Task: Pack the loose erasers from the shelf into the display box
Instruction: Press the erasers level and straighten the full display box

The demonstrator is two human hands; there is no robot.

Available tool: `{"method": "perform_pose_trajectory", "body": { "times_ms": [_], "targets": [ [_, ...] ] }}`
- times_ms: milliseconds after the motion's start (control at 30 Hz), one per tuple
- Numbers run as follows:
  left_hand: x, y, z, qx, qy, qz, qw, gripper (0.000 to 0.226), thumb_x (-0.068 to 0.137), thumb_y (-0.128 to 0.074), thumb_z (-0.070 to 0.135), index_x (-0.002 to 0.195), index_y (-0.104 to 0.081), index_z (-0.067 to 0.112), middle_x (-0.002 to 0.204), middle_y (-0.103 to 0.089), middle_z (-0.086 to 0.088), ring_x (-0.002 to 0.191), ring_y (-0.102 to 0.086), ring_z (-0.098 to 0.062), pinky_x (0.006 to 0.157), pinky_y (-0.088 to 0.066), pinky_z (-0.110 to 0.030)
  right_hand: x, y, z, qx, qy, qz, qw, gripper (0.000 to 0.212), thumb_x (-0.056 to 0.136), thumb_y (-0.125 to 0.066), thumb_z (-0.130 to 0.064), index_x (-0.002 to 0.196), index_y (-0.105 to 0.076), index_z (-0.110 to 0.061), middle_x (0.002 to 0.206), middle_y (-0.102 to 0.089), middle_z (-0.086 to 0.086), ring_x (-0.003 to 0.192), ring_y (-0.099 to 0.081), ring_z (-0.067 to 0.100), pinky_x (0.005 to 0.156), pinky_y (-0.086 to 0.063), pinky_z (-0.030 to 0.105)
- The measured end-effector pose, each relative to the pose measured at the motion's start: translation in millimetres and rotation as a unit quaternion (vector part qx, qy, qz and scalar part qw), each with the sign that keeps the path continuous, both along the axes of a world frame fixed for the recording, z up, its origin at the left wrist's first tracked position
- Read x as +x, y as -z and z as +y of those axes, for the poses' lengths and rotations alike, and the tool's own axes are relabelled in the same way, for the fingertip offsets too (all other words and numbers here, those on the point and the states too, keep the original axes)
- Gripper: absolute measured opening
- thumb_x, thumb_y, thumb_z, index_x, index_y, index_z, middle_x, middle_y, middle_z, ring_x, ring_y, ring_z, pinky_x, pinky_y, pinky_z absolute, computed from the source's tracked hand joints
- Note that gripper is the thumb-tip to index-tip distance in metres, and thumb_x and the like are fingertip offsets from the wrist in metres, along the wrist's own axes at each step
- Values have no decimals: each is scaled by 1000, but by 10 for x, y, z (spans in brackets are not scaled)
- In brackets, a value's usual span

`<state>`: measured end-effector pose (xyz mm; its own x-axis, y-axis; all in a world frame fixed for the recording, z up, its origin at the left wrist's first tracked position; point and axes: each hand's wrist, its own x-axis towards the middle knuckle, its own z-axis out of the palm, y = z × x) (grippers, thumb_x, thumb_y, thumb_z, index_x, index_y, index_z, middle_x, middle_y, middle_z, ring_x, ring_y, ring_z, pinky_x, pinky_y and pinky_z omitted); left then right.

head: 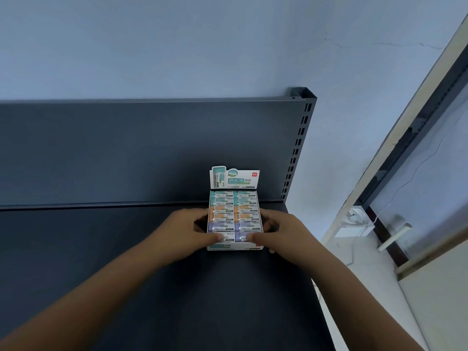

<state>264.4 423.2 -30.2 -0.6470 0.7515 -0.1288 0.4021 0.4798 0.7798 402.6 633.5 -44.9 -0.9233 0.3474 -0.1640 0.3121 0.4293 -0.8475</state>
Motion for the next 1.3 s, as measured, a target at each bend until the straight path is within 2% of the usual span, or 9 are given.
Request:
{"method": "perform_pose_trajectory", "body": {
  "times_ms": [233,333,433,700,833,1000,1133,1233,1300],
  "targets": [
    [109,20,-1,18,-37,42,998,39,82,-81,30,115,-69,46,95,-70,35,85,-68,10,74,-51,-9,33,-72,-67,24,23,-4,999,29,82,-79,-41,107,-67,-51,82,-72,-12,65,-68,10,60,-58,24],
    [122,17,-14,3,-50,76,996,35,78,-83,38,112,-74,43,95,-72,32,83,-68,9,80,-56,-21,30,-102,-98,7,35,-17,999,21,82,-80,-37,94,-68,-51,82,-72,-9,68,-70,15,56,-62,31],
    [137,54,-3,-15,-58,137,989,32,78,-81,45,109,-76,41,96,-72,29,85,-65,10,78,-55,-19,13,-111,-123,29,39,-40,998,14,85,-78,-37,98,-73,-38,77,-73,-6,63,-71,19,56,-62,36],
    [190,116,-14,5,-51,188,981,25,83,-73,49,105,-77,37,97,-73,22,87,-66,2,79,-56,-28,-28,-46,-136,133,9,-58,989,26,90,-68,-47,107,-73,-28,79,-70,-6,55,-69,11,63,-62,34],
    [218,146,7,-7,-54,233,971,48,82,-56,67,94,-76,25,91,-73,13,83,-65,-3,75,-55,-28,-15,-11,-164,164,16,-48,985,27,92,-65,-49,107,-72,-29,81,-68,-10,60,-67,6,69,-60,32],
    [317,191,-5,17,-33,313,949,18,88,-75,36,97,-78,22,100,-76,12,90,-67,1,85,-54,-18,-26,28,-183,190,22,-48,980,30,91,-62,-54,105,-70,-28,81,-67,-7,66,-66,8,72,-60,33],
    [343,192,8,18,-39,348,937,19,89,-74,33,90,-78,14,93,-77,4,84,-68,-6,76,-53,-19,-28,-12,-202,261,4,-71,963,40,92,-56,-61,101,-68,-24,83,-65,-5,74,-63,11,74,-55,29],
    [335,131,48,-68,-13,373,925,44,95,-44,50,86,-73,19,84,-73,6,71,-67,-13,62,-57,-32,-33,-105,-188,317,-32,-83,944,47,92,-53,-64,99,-69,-20,83,-58,-5,77,-55,12,61,-39,23],
    [300,67,54,-113,13,376,919,34,96,-52,48,86,-69,21,84,-69,7,71,-64,-13,62,-54,-32,-39,-174,-176,331,-61,-101,936,46,93,-52,-62,98,-68,-19,81,-56,-4,76,-52,13,59,-38,25]
  ]
}}
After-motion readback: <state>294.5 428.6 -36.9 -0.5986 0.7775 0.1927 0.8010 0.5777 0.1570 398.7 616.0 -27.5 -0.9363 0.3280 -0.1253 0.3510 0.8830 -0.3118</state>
